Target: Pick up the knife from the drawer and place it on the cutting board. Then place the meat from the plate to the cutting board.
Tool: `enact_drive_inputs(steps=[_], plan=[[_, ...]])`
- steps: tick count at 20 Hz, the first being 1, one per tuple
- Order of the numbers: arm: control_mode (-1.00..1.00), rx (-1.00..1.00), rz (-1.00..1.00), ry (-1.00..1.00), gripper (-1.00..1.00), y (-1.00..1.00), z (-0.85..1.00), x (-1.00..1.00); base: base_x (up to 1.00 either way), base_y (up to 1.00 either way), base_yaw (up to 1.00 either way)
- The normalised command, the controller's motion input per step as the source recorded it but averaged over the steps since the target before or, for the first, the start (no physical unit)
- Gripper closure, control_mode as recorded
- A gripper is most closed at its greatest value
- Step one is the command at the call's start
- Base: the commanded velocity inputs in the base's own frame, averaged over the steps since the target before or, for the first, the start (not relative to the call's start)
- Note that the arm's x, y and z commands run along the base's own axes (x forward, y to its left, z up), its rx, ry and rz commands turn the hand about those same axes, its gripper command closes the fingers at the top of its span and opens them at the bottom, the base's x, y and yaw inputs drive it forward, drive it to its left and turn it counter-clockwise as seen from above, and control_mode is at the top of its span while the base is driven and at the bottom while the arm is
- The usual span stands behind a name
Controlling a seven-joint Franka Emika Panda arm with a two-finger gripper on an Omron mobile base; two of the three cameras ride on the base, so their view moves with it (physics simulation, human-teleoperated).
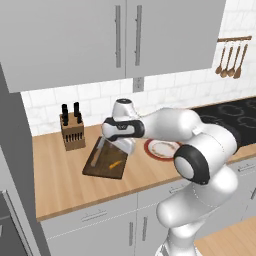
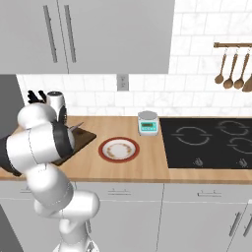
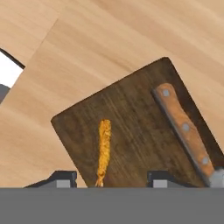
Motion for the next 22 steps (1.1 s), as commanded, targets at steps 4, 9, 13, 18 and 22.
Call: enact_drive_inputs(steps=[4,9,13,18,22], plan=[[-1.00,0.00,0.06,-0.19,-1.00,-0.28,0.14,-0.15,0.00,0.00,0.00],[-1.00,0.00,0.03,-0.24,-1.00,-0.79,0.41,-0.96,0.00,0.00,0.00],[-1.00,0.00,0.00,-0.16,-1.00,-0.99,0.50,-0.95,0.00,0.00,0.00],[-1.00,0.05,0.00,-0.06,-1.00,-1.00,0.70,-0.43,0.00,0.00,0.00],[-1.00,0.10,0.00,-0.03,-1.00,-1.00,0.67,-0.27,0.00,0.00,0.00]])
